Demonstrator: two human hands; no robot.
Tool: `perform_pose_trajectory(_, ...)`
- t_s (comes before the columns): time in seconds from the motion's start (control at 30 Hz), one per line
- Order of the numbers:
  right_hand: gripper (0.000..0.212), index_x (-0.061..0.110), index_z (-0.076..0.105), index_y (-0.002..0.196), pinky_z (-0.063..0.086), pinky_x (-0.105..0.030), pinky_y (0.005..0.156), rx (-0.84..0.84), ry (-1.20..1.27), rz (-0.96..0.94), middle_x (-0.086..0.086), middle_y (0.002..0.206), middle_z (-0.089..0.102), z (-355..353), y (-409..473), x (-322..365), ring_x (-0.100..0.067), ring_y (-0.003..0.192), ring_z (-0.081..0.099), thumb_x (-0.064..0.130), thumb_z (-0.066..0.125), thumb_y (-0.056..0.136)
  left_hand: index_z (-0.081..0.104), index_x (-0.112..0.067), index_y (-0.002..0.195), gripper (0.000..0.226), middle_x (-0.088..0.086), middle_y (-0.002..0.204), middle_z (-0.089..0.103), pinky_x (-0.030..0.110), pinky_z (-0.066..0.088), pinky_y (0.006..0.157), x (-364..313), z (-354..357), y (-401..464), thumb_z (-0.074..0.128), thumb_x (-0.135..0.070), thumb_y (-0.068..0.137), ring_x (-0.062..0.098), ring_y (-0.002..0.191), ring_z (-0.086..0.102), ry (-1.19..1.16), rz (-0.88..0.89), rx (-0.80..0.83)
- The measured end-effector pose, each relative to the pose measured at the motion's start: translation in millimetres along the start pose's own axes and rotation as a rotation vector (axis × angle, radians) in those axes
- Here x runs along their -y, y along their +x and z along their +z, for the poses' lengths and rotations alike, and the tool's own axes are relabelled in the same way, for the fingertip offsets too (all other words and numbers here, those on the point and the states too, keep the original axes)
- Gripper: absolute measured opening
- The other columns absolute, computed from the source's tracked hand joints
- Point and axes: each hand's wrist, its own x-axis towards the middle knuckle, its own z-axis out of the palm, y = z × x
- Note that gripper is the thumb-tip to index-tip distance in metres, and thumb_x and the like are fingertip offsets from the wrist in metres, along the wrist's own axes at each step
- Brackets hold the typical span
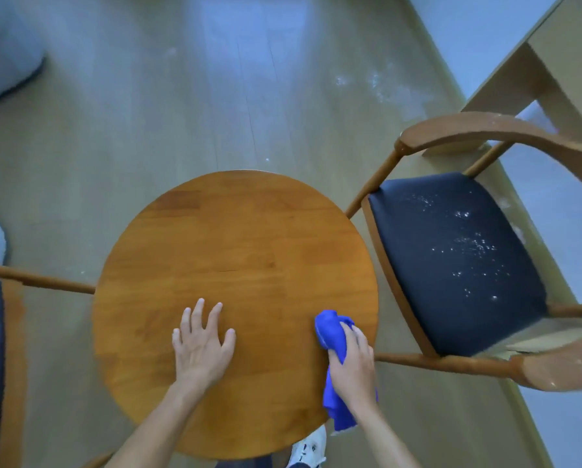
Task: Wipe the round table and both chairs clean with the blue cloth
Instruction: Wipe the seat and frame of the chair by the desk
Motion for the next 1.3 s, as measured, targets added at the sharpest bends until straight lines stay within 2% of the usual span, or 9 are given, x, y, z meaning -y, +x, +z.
perform_pose_trajectory(0.07, 0.032, 0.019, 0.058, 0.116, 0.046, -0.03, 0.083, 0.047, 0.489, 0.261, 0.001, 0.113, 0.062, -27.0, 1.8, 18.8, -0.018, 0.1, 0.059, 0.002, 0.057, 0.089, 0.033, -0.029, 0.145, 0.051, -0.002, 0.158, 0.017, 0.043, 0.016, 0.117, -28.1, -15.8, -11.7, 0.042, -0.042, 0.096, 0.019, 0.146, 0.008, -0.118, 0.07, 0.058)
perform_pose_trajectory(0.13, 0.025, 0.014, 0.062, 0.111, 0.053, -0.034, 0.072, 0.048, 0.805, 0.365, -0.007, 0.097, 0.068, -56.9, -3.9, 35.3, -0.019, 0.08, 0.064, 0.004, 0.06, 0.089, 0.042, -0.026, 0.14, 0.046, -0.003, 0.149, 0.036, 0.037, 0.026, 0.112, -61.0, -31.7, -22.6, 0.047, -0.038, 0.096, 0.017, 0.139, 0.025, -0.253, 0.158, 0.105)
perform_pose_trajectory(0.3, 0.027, 0.025, 0.062, 0.115, 0.055, -0.038, 0.066, 0.187, 1.08, 0.196, -0.01, 0.1, 0.07, -133.7, -26.4, 73.4, -0.025, 0.079, 0.065, 0.02, 0.065, 0.089, 0.054, -0.027, 0.125, 0.033, -0.01, 0.119, 0.061, 0.02, 0.043, 0.084, -152.4, -80.3, -46.7, 0.056, -0.035, 0.093, 0.007, 0.11, 0.056, -0.665, 0.257, 0.388)
perform_pose_trajectory(0.43, 0.043, 0.017, 0.055, 0.12, 0.055, -0.036, 0.073, 0.217, 1.084, 0.135, -0.011, 0.109, 0.068, -194.8, -42.4, 87.2, -0.024, 0.09, 0.066, 0.024, 0.073, 0.081, 0.056, -0.028, 0.118, 0.031, -0.009, 0.114, 0.067, 0.01, 0.046, 0.073, -219.0, -109.5, -72.8, 0.061, -0.018, 0.089, -0.002, 0.099, 0.062, -0.915, 0.335, 0.584)
perform_pose_trajectory(0.57, 0.034, 0.016, 0.059, 0.116, 0.054, -0.035, 0.078, 0.125, 1.097, 0.026, -0.014, 0.112, 0.066, -255.6, -56.7, 79.5, -0.026, 0.098, 0.065, 0.023, 0.067, 0.083, 0.058, -0.018, 0.118, 0.039, -0.001, 0.11, 0.071, 0.025, 0.052, 0.085, -272.6, -127.3, -98.5, 0.067, -0.006, 0.082, 0.013, 0.103, 0.066, -1.016, 0.421, 0.661)
perform_pose_trajectory(0.67, 0.029, 0.021, 0.062, 0.117, 0.054, -0.037, 0.083, 0.071, 1.109, -0.015, -0.014, 0.117, 0.066, -301.7, -62.7, 58.8, -0.029, 0.106, 0.065, 0.025, 0.064, 0.088, 0.061, -0.017, 0.115, 0.035, 0.001, 0.105, 0.072, 0.03, 0.055, 0.085, -315.1, -134.3, -118.7, 0.073, -0.012, 0.082, 0.018, 0.101, 0.067, -0.975, 0.536, 0.667)
perform_pose_trajectory(0.8, 0.043, 0.021, 0.051, 0.132, 0.053, -0.034, 0.087, 0.024, 1.077, -0.119, -0.008, 0.125, 0.063, -360.3, -63.0, 20.3, -0.026, 0.115, 0.061, 0.025, 0.062, 0.09, 0.062, -0.021, 0.104, 0.023, 0.0, 0.094, 0.07, 0.028, 0.056, 0.077, -376.3, -135.6, -151.5, 0.073, -0.022, 0.084, 0.018, 0.091, 0.067, -0.826, 0.767, 0.637)
perform_pose_trajectory(0.93, 0.037, 0.024, 0.059, 0.115, 0.054, -0.022, 0.076, -0.126, 0.826, -0.161, 0.004, 0.107, 0.069, -409.8, -46.2, -26.5, -0.017, 0.102, 0.066, 0.016, 0.075, 0.082, 0.056, -0.023, 0.1, 0.023, 0.003, 0.09, 0.067, 0.041, 0.057, 0.083, -435.4, -122.8, -181.1, 0.071, -0.02, 0.083, 0.024, 0.087, 0.065, -0.649, 0.943, 0.576)
perform_pose_trajectory(1.3, 0.026, 0.028, 0.062, 0.114, 0.056, -0.031, 0.083, 0.053, 0.599, -0.301, 0.009, 0.104, 0.069, -526.6, 10.6, -149.3, -0.012, 0.099, 0.064, 0.02, 0.067, 0.089, 0.049, -0.041, 0.108, 0.042, -0.013, 0.101, 0.065, 0.038, 0.057, 0.088, -554.5, -59.0, -225.0, 0.071, -0.03, 0.074, 0.009, 0.096, 0.065, -0.506, 0.816, 0.488)
